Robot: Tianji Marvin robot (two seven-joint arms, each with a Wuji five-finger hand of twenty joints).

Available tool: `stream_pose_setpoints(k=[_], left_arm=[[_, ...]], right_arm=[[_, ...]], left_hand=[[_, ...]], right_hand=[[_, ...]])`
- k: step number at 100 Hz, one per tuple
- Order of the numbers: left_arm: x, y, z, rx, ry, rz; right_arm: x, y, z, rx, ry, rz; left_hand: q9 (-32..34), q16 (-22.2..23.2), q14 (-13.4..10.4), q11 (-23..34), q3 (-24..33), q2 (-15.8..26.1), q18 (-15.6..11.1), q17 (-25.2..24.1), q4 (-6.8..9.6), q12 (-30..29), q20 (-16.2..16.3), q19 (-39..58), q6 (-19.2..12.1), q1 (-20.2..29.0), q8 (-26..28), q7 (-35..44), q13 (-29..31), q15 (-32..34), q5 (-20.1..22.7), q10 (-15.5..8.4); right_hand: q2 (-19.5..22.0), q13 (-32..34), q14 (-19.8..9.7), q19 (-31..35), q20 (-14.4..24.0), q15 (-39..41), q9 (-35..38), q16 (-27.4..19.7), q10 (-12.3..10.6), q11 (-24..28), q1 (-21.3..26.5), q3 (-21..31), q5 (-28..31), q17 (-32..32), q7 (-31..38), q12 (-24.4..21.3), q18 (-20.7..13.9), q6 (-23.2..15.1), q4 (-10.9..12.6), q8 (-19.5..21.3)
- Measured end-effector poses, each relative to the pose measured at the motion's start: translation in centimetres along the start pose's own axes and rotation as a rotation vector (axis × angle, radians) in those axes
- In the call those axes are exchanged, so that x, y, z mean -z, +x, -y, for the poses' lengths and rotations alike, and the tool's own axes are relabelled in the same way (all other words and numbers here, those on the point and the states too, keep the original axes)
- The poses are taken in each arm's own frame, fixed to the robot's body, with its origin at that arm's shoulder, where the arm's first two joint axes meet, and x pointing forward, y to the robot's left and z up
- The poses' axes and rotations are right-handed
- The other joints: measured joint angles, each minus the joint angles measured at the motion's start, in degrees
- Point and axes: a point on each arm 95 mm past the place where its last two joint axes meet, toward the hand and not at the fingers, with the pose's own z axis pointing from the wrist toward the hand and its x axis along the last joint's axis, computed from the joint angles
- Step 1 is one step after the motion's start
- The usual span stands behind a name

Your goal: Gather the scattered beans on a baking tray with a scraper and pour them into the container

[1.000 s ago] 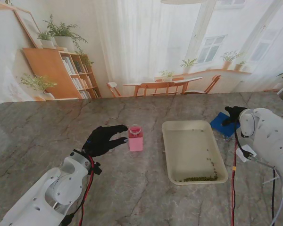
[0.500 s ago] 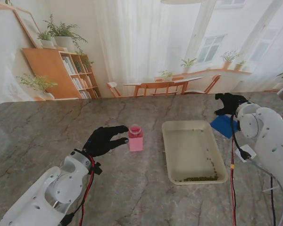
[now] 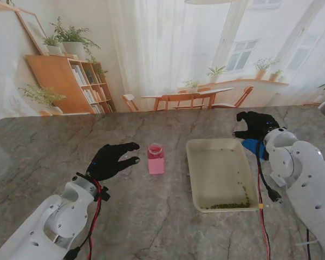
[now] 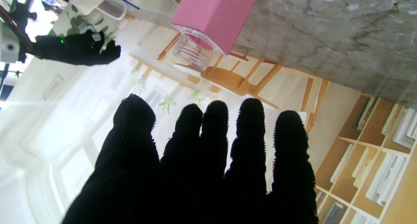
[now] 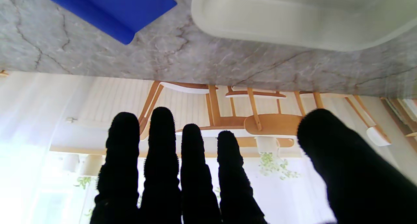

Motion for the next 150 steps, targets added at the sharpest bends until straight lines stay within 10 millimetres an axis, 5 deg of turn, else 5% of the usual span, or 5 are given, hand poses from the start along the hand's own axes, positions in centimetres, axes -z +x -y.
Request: stream_pose_setpoints(k=[42,83,127,150], left_arm=[[1.9,0.5,1.0,0.007,0.103,-0.002],[2.2,0.9,1.0,0.014,0.129,-0.014],[2.0,1.0,0.6,0.019,0.120,-0.030],[1.9,1.1,0.5,0.020,0.118,-0.033]], right_arm=[[4.0,0.6,3.3,-0.046,0.155,0.084],[3.8,1.0,6.8,-0.059,0.306,0.148],[3.7,-0.5,8.2,-0.107,0.329,0.282],[2.5,-0.5,10.3,-0.167,0.315,0.319]], left_hand=[[0.00,0.00,0.00,-0.01,0.00,0.00,0.01,0.00,0.00,0.00,0.00,0.00,0.00,0.00,0.00,0.00,0.00,0.00,0.00,0.00],[0.00,0.00,0.00,-0.01,0.00,0.00,0.02,0.00,0.00,0.00,0.00,0.00,0.00,0.00,0.00,0.00,0.00,0.00,0.00,0.00],[0.00,0.00,0.00,-0.01,0.00,0.00,0.07,0.00,0.00,0.00,0.00,0.00,0.00,0.00,0.00,0.00,0.00,0.00,0.01,0.00],[0.00,0.00,0.00,-0.01,0.00,0.00,0.08,0.00,0.00,0.00,0.00,0.00,0.00,0.00,0.00,0.00,0.00,0.00,0.00,0.00]], right_hand=[[4.24,1.75,0.02,0.32,2.01,-0.03,2.83,1.68,1.39,-6.42,-1.21,-9.67,2.76,0.69,-8.98,1.42,0.76,3.99,1.27,-2.11],[5.60,1.75,1.54,-1.70,2.97,-2.38,4.30,1.89,5.38,-11.12,-1.24,-12.76,5.57,-0.05,-14.41,2.07,2.07,9.77,2.48,-4.87],[5.61,1.12,1.88,-1.73,4.13,-0.80,4.26,3.18,6.00,-11.08,-0.87,-12.85,5.60,-0.61,-14.81,4.67,2.72,10.20,2.49,-4.94],[4.12,3.29,1.44,0.45,4.33,7.06,5.46,5.87,6.06,-3.13,0.15,-8.43,9.48,2.57,-11.85,8.14,2.73,10.20,2.49,-3.23]])
